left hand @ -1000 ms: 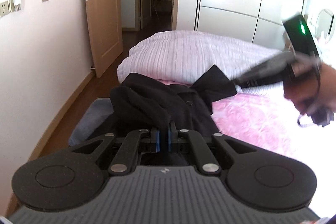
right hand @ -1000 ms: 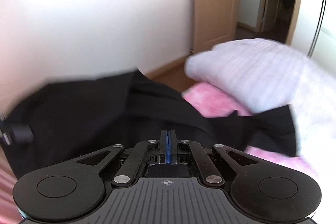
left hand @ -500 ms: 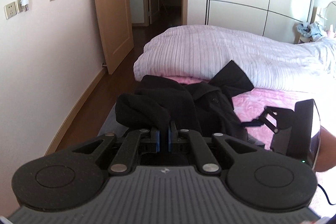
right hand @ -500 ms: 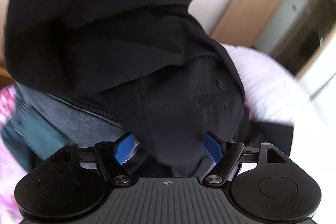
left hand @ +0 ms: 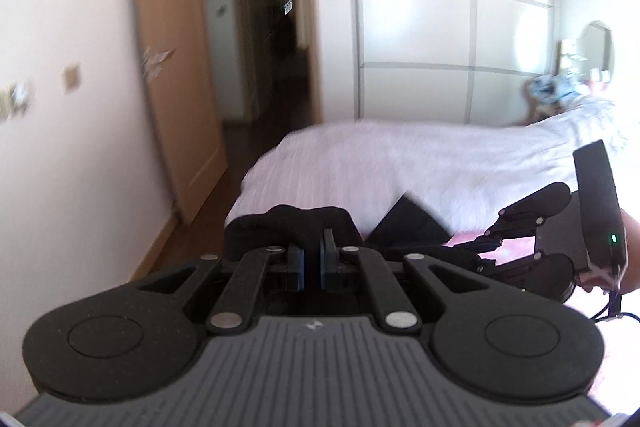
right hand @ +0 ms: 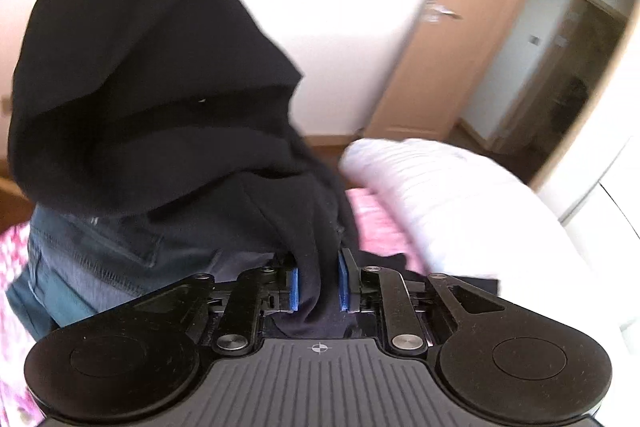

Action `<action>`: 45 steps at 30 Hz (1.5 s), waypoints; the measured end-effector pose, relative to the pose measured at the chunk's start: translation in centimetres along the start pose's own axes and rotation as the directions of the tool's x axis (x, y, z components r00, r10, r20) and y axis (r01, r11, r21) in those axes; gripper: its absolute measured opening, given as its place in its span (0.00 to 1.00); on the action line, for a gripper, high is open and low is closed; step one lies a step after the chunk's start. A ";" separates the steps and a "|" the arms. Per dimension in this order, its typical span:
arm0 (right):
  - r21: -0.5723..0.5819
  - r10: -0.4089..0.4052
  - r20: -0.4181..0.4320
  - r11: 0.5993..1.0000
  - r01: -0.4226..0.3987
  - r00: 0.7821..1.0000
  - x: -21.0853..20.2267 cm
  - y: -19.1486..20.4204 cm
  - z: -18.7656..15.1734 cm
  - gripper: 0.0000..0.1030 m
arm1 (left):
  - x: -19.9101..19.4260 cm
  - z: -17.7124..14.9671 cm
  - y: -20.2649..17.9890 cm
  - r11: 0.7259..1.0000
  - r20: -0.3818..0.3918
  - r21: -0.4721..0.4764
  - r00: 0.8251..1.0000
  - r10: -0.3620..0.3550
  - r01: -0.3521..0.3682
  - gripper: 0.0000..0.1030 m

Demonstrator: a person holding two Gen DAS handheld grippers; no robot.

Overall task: Fold clothes
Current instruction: 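Lift the black trousers off the pile with both grippers and carry them over the bed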

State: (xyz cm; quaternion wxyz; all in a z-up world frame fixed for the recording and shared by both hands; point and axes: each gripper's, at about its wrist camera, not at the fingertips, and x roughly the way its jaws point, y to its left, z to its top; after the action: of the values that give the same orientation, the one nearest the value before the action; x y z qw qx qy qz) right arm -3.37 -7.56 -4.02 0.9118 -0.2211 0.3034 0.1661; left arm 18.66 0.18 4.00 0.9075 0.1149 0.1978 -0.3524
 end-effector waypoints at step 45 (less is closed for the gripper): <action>0.747 0.243 -0.656 0.341 0.571 0.714 -25.1 -26.5 -54.5 0.55 | 24.4 -10.9 -57.1 0.816 -0.639 0.066 0.652 -0.407 0.574 0.08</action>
State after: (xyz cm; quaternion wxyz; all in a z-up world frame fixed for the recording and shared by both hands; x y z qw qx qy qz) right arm -37.01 -61.74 -19.38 0.7036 0.2573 0.6210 -0.2304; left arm -7.03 -51.91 -20.42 0.6424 0.2805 0.4488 -0.5542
